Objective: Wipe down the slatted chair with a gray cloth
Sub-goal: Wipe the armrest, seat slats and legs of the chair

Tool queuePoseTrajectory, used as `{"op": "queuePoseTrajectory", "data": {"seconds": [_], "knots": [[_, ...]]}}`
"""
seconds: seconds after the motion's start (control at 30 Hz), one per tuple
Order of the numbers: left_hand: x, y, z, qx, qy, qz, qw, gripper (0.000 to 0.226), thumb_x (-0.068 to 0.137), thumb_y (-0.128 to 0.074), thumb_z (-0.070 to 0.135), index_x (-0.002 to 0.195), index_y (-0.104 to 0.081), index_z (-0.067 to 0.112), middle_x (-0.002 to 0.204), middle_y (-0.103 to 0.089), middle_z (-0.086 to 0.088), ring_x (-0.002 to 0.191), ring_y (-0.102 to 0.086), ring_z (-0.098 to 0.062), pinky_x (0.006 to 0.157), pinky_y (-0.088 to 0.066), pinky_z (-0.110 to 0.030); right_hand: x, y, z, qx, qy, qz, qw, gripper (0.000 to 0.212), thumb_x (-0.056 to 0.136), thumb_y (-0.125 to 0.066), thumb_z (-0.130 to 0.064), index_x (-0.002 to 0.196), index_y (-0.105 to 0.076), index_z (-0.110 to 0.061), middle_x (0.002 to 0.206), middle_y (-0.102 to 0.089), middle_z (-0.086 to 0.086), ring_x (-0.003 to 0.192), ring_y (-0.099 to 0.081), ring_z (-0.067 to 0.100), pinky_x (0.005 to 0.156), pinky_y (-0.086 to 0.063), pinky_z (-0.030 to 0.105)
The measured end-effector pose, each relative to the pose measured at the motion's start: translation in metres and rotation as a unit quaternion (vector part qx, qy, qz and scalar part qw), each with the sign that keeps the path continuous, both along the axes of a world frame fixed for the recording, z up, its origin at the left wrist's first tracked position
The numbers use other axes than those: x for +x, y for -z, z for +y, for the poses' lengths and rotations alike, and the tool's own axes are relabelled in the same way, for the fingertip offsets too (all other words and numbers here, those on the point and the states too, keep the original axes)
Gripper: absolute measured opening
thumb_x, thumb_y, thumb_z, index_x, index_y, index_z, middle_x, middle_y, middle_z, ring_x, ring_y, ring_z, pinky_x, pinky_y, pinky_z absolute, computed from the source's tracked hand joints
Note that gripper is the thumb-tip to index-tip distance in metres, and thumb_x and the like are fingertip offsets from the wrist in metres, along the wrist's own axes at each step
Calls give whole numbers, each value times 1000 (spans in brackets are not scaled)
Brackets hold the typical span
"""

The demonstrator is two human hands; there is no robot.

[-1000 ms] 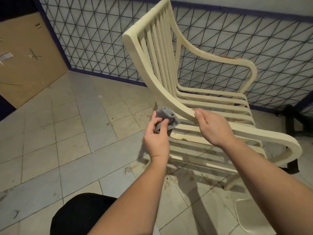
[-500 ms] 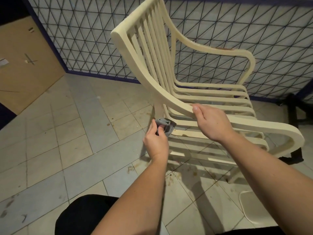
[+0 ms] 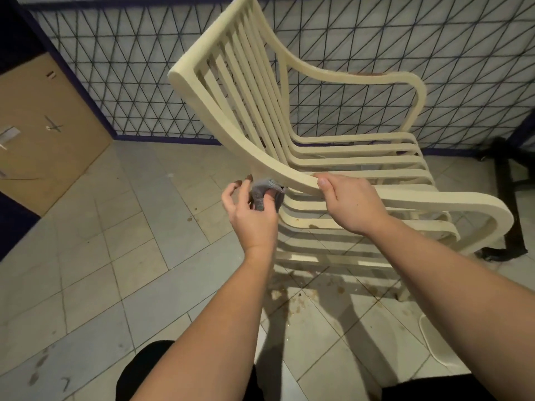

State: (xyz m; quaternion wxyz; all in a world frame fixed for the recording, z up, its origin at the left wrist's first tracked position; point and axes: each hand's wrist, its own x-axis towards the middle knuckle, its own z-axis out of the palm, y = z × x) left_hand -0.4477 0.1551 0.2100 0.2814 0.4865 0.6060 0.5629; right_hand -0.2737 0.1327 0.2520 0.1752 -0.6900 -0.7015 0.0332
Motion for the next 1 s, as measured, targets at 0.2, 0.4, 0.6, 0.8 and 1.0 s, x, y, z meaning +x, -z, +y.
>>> {"op": "queuePoseTrajectory", "data": {"seconds": [0.2,0.4,0.6,0.8,1.0], "knots": [[15,18,-4,-13,-62,-100,993,32,86,-78,29,117,-73,21,121,-67,6,113,-60,-2,94,-49,-15,1,3,3,10,-1,-10,1000,41,106,-21,-35,125,-57,-29,109,-70,-1,98,-62,27,78,-42,38],[23,29,-23,-136,-29,-121,983,47,96,-67,29,142,-57,21,146,-56,6,134,-52,-12,108,-42,-21,2,2,-1,6,-2,0,1000,42,106,-21,-35,125,-58,-29,106,-71,-1,95,-63,29,82,-46,40],[9,3,-13,-85,-9,-132,988,47,94,-70,26,139,-58,21,83,-67,29,77,-61,4,65,-46,-4,1,4,-1,11,-4,-14,1000,41,107,-22,-34,121,-59,-25,98,-71,1,89,-62,29,78,-44,38],[-9,48,-4,-98,42,-29,994,45,93,-69,22,137,-59,17,102,-73,12,62,-53,19,62,-41,-3,1,12,1,55,4,-22,998,40,106,-22,-33,119,-59,-26,97,-70,0,87,-61,29,74,-38,37],[-18,133,-3,-214,82,9,973,38,93,-69,17,130,-64,10,124,-70,-3,97,-67,-1,88,-54,-17,-5,21,1,126,39,-49,990,40,105,-23,-32,111,-61,-23,86,-65,-2,78,-56,27,71,-26,35]]}}
